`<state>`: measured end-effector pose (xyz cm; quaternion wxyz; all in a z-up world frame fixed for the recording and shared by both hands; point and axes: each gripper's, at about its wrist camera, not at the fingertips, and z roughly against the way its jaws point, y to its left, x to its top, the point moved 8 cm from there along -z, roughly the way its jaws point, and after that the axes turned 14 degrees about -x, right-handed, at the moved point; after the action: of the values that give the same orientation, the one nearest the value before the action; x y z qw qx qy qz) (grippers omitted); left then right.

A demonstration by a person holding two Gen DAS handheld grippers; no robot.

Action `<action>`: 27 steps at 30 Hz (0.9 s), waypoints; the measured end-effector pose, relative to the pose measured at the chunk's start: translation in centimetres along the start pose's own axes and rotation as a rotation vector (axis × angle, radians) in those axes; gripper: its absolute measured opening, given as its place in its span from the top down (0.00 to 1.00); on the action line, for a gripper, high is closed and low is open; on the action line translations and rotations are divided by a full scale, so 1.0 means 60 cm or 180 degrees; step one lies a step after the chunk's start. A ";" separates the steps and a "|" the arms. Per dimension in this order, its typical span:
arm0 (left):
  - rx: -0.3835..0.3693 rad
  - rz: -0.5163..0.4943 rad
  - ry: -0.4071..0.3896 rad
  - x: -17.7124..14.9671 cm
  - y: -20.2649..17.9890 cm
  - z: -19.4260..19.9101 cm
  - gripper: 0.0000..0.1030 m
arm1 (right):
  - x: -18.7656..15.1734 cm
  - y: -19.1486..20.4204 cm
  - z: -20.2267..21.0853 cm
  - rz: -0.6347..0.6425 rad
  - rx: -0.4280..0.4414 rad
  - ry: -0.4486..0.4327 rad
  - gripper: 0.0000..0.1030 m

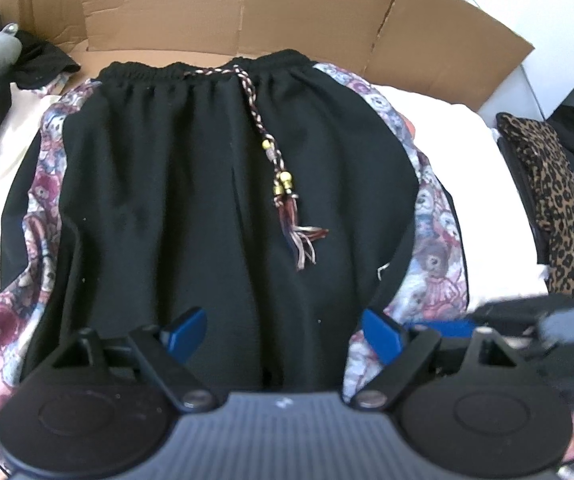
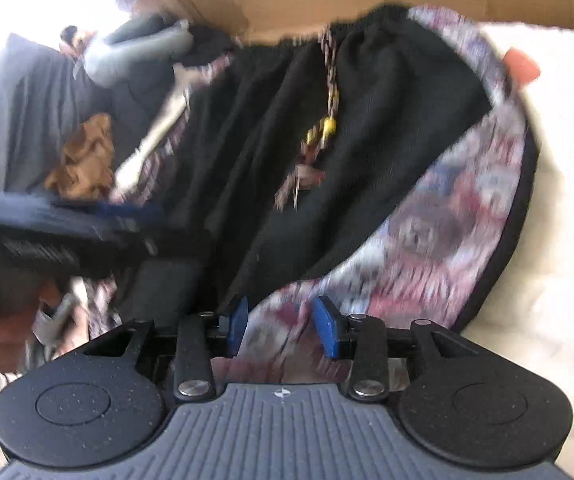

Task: Fold clothes
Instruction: 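Grasp the garment side with the right tool and fold it over lengthwise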

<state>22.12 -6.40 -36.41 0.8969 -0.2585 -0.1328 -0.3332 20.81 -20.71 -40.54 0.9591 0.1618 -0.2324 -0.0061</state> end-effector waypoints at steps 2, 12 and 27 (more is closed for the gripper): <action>-0.0007 0.0001 0.0000 0.001 -0.001 0.000 0.16 | 0.016 -0.018 0.024 -0.0060 -0.0039 -0.0123 0.61; -0.0189 -0.0168 0.0103 -0.012 -0.039 -0.003 0.16 | -0.003 -0.125 0.064 -0.0478 -0.0447 -0.0219 0.62; -0.0519 -0.0553 0.0502 -0.077 -0.122 -0.037 0.36 | -0.093 -0.148 0.054 -0.0549 -0.0545 0.0046 0.62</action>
<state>13.95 -9.91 -37.41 0.8484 -0.2910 -0.0563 -0.4386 14.92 -29.66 -43.07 0.9669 0.0987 -0.2093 -0.1073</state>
